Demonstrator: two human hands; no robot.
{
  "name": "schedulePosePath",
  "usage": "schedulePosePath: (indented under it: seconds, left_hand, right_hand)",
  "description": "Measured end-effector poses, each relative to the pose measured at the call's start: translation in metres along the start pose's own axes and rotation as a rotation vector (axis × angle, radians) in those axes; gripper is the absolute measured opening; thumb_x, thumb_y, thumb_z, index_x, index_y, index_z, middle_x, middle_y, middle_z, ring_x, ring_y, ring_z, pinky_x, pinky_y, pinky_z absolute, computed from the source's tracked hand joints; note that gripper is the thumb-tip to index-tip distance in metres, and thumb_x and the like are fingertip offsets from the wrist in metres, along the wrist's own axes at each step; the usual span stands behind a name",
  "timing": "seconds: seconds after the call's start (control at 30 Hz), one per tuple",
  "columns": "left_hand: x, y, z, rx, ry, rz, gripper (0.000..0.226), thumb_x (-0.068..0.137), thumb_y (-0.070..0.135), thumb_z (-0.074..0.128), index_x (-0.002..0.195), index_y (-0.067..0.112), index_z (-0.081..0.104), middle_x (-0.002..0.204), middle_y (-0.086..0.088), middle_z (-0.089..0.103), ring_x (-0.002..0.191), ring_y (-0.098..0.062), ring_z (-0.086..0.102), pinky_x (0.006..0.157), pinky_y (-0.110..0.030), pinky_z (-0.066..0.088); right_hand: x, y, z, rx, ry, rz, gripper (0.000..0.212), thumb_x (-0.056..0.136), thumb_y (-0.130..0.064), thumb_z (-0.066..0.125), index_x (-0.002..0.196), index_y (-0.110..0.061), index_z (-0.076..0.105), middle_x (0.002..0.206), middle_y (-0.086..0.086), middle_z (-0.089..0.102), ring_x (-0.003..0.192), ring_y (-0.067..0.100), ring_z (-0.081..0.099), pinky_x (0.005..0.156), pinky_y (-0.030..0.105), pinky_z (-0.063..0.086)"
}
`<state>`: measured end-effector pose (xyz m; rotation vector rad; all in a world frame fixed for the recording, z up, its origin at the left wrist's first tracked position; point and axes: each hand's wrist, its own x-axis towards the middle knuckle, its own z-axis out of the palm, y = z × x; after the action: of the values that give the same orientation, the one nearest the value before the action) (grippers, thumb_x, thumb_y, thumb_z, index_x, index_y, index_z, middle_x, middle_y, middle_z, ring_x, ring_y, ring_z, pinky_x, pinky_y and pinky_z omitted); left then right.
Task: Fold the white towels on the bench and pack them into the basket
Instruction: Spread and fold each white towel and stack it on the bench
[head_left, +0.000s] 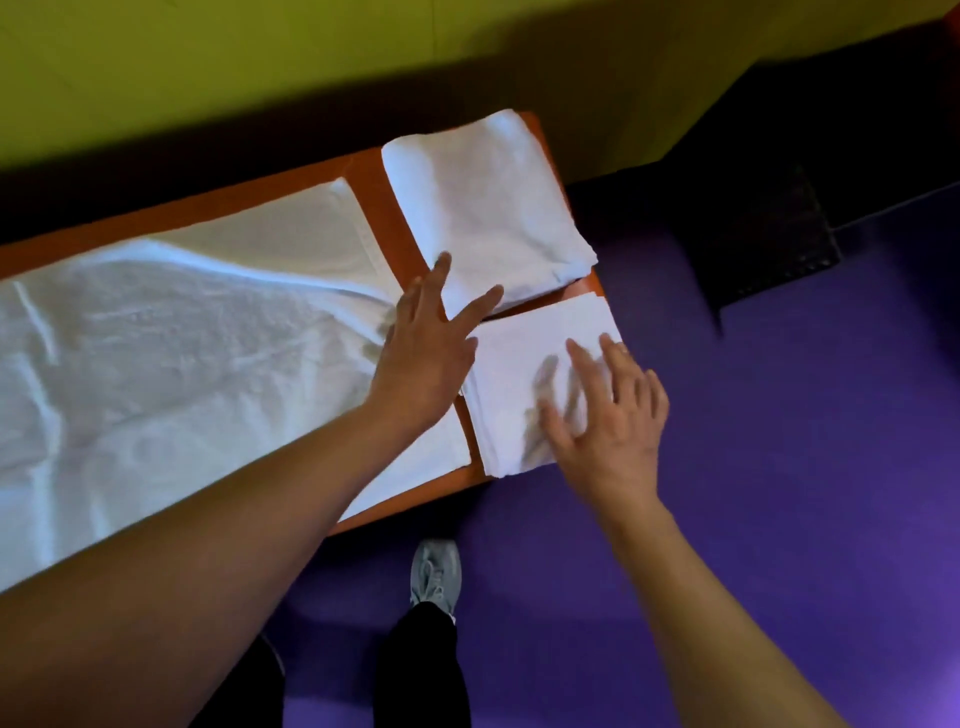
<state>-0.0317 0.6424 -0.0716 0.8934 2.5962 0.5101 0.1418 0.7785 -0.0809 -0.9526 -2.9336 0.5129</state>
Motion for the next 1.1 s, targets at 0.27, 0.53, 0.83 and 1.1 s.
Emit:
schedulePosePath:
  seconds: [0.27,0.53,0.83,1.1]
  left_hand:
    - [0.052,-0.033,0.016,0.047,0.037,0.186,0.065,0.092,-0.004,0.066,0.143,0.035,0.054,0.167,-0.009,0.018,0.15,-0.044,0.021,0.108,-0.06,0.042]
    - [0.072,-0.037,0.014,0.025,0.09,0.162,0.06,0.094,0.002,0.065,0.141,0.038,0.055,0.167,-0.007,0.019,0.148,-0.043,0.027,0.107,-0.061,0.043]
    - [-0.058,-0.038,0.006,0.093,0.056,-0.069,0.038,0.084,0.024,0.074,0.121,0.019,0.066,0.133,-0.012,0.056,0.114,-0.039,0.056,0.091,-0.047,0.047]
    - [-0.145,-0.051,0.022,0.17,-0.139,-0.166,0.055,0.056,0.027,0.089,0.104,0.026,0.063,0.109,-0.002,0.056,0.087,-0.026,0.056,0.068,-0.039,0.049]
  right_hand:
    - [-0.011,0.008,0.027,-0.056,-0.221,-0.028,0.079,0.095,-0.075,0.036,0.161,-0.043,0.007,0.172,-0.004,-0.002,0.157,0.015,-0.013,0.123,0.063,-0.002]
    - [0.013,0.005,0.022,-0.049,-0.241,-0.022,0.081,0.094,-0.077,0.036,0.161,-0.043,0.007,0.172,-0.004,-0.005,0.156,0.014,-0.016,0.123,0.062,-0.002]
    - [0.026,-0.035,0.017,-0.036,-0.042,-0.234,0.066,0.094,-0.033,0.062,0.155,-0.025,0.038,0.161,0.006,0.038,0.152,0.024,0.028,0.125,0.049,0.016]
    - [0.04,-0.113,0.032,0.123,-0.134,-0.345,0.046,0.087,-0.019,0.062,0.133,-0.019,0.059,0.129,0.007,0.063,0.116,0.03,0.057,0.097,0.044,0.045]
